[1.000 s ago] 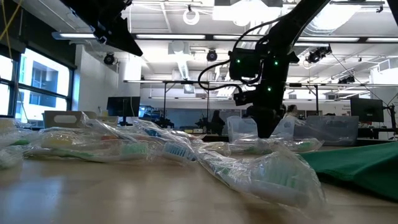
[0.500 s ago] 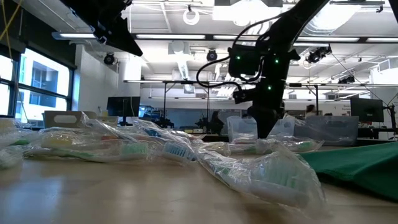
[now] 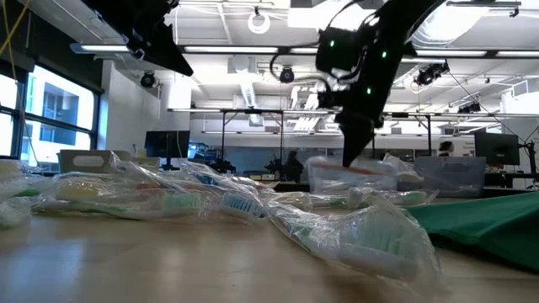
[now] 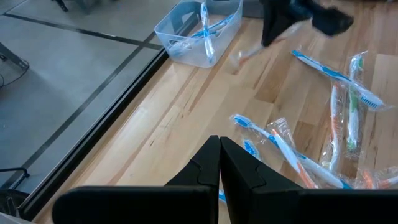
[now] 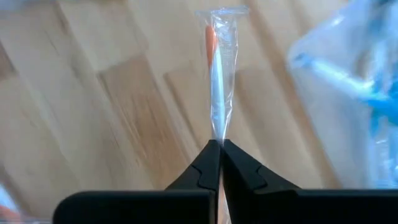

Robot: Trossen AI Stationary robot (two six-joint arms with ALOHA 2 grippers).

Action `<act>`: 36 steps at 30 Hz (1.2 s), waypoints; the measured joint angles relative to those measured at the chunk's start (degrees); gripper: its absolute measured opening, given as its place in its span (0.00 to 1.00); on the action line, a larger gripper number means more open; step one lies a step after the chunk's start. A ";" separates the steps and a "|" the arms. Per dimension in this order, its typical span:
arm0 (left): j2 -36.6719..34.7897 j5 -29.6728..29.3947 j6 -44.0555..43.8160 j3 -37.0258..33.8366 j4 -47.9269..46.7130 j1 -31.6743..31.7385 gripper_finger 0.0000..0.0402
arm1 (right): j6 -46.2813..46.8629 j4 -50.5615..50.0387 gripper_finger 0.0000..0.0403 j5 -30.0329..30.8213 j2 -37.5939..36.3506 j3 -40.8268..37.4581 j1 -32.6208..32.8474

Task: Pick & Place Toothbrushes
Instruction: Put the orange toothbrush into the black bin

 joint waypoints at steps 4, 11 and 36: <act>0.00 -0.01 0.00 0.00 0.01 -0.01 0.01 | 0.31 -0.75 0.01 3.03 -4.63 0.02 1.08; 0.00 -0.02 0.00 0.00 0.02 0.00 0.01 | 3.19 -2.09 0.01 6.18 -12.15 0.07 2.76; -0.01 -0.02 -0.01 0.00 0.07 0.00 0.01 | 4.39 -9.58 0.01 14.32 -20.05 0.11 -5.09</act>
